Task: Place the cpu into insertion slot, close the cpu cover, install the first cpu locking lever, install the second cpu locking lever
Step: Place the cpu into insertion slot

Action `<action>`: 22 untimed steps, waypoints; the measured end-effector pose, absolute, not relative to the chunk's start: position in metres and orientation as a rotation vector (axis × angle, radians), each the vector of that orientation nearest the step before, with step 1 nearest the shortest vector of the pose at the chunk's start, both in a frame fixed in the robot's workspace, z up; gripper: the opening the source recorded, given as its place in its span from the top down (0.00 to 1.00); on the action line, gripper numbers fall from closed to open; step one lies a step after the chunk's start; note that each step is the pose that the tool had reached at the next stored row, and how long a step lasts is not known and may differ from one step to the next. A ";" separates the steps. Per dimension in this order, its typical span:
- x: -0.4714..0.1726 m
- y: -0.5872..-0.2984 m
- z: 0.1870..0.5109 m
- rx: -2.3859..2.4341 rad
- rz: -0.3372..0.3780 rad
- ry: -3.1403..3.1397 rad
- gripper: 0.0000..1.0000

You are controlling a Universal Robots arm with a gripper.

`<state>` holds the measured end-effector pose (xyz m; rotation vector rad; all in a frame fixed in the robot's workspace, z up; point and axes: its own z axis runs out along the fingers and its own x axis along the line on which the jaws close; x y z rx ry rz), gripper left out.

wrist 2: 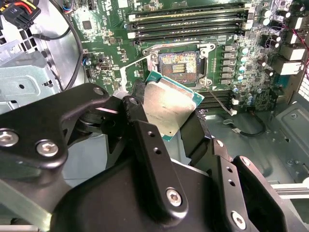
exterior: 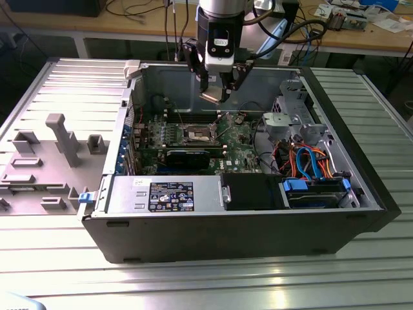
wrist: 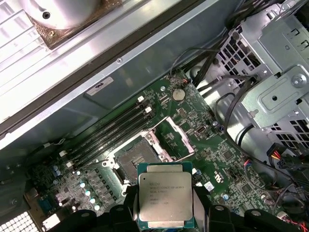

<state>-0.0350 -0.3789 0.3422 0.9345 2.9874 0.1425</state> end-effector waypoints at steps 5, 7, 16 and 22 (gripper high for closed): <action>-0.035 -0.379 0.342 0.948 0.142 2.983 0.46; -0.035 -0.379 0.342 0.953 0.142 2.981 0.46; -0.035 -0.379 0.342 1.020 0.142 2.956 0.46; -0.035 -0.379 0.342 1.039 0.142 2.949 0.46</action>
